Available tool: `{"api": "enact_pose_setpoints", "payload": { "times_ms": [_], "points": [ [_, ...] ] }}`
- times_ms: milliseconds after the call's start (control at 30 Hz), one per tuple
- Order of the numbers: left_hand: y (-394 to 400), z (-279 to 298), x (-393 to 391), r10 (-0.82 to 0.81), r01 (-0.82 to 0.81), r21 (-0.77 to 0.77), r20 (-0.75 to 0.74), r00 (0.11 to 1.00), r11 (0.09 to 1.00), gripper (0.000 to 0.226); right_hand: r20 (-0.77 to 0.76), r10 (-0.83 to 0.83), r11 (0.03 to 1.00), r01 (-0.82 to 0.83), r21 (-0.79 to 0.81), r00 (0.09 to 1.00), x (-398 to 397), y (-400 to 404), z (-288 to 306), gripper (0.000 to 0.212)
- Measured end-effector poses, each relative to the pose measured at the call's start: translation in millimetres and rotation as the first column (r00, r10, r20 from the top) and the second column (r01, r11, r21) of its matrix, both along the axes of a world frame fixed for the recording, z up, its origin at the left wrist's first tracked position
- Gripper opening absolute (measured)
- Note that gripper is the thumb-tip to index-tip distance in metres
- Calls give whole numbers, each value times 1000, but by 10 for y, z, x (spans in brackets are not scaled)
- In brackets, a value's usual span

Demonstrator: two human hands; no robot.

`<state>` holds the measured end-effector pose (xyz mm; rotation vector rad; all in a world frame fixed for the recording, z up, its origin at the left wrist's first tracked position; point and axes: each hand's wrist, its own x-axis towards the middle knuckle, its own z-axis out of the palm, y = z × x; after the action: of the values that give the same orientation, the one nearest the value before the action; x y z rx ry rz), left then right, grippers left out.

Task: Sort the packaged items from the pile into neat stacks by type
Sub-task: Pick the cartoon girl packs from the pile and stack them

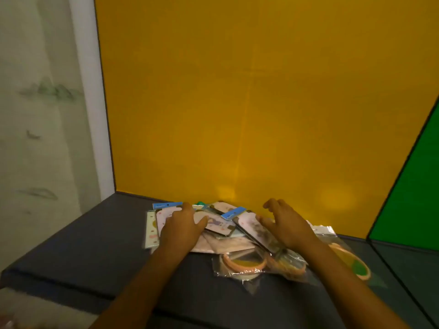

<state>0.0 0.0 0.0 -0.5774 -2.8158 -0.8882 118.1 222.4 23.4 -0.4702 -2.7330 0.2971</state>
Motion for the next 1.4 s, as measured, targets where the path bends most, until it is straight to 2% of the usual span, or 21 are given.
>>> {"api": "enact_pose_setpoints", "payload": {
  "times_ms": [100, 233, 300, 367, 467, 600, 667, 767, 867, 1000, 1100, 1200, 1400],
  "points": [
    [24, -48, -70, 39, -40, 32, 25, 999, 999, 61, 3, -6, 999, 6, -49, 1000, -40, 61, -58, 43],
    [73, -164, -109, 80, -82, 14, 140, 987, 996, 87, 19, -14, 997, 15, -79, 1000, -42, 92, -104, 40],
    [93, -203, -94, 89, -95, 32, 157, 984, 995, 90, 30, -15, 995, 18, -96, 999, -29, 101, -106, 40],
    [102, -200, -89, 75, -97, 112, 186, 980, 989, 83, 65, -18, 994, 25, -108, 998, -15, 108, -100, 42],
    [75, -172, -129, 26, -100, 269, 266, 964, 958, 56, 143, -18, 989, 39, -144, 990, 9, 122, -82, 48],
    [-26, -132, -212, -41, -187, 500, 410, 911, 845, 46, 195, 1, 985, 33, -169, 981, 25, 165, -55, 54],
    [-102, -85, -232, -60, -227, 564, 444, 894, 794, 44, 246, 32, 981, 17, -192, 969, 22, 181, -30, 60],
    [-224, -14, -248, -8, -265, 594, 415, 910, 760, 39, 330, 45, 985, 14, -174, 943, -4, 201, -5, 73],
    [-373, 4, -320, 70, -264, 572, 338, 938, 776, 35, 384, 31, 989, 27, -144, 923, -28, 216, 4, 79],
    [-511, 35, -407, 45, -194, 660, 236, 971, 726, 32, 414, 17, 994, 29, -104, 910, -68, 230, 5, 82],
    [-514, 89, -394, -36, -105, 731, 175, 984, 674, 33, 431, 8, 997, 27, -75, 902, -103, 221, 18, 82],
    [-481, 146, -320, -180, -51, 812, 189, 965, 582, 37, 433, -6, 999, 29, -46, 902, -138, 226, 10, 81],
    [-401, 183, -120, -467, 91, 864, 176, 866, 495, 81, 374, -44, 998, 57, -23, 926, -165, 268, 1, 67]
  ]
}}
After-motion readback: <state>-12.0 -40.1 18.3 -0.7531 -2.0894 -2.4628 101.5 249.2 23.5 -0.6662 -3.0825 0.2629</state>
